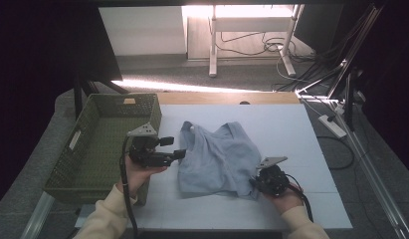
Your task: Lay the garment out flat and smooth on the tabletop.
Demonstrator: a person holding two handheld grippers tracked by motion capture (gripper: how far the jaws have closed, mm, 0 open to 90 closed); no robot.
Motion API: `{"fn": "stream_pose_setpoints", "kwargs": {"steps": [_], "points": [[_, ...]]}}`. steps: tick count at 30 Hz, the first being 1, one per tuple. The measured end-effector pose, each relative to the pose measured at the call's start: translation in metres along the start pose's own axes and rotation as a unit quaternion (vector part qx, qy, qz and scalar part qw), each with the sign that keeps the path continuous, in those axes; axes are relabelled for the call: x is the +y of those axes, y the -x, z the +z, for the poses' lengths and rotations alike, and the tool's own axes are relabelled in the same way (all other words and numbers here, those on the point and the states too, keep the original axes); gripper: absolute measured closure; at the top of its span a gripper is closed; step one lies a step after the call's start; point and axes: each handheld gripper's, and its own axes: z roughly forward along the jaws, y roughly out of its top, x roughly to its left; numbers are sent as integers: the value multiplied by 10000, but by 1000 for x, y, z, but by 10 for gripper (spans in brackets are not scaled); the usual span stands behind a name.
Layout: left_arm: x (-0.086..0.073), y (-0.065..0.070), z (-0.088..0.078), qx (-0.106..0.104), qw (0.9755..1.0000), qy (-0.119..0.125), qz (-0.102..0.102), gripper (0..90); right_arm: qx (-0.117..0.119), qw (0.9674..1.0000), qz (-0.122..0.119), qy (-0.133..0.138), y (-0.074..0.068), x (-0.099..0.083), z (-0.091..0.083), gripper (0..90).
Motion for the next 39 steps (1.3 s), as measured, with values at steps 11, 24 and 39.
{"fn": "stream_pose_setpoints", "kwargs": {"steps": [11,24,39], "points": [[0,1,0,-31,10000,-3,11,267,-373,9990,192,139,14,-16,-37,816],[0,3,5,-56,10000,-62,46,267,-615,9969,489,65,26,-43,-53,751],[0,3,4,-37,10000,-40,30,266,214,9905,-156,1346,-23,3,-66,463]]}}
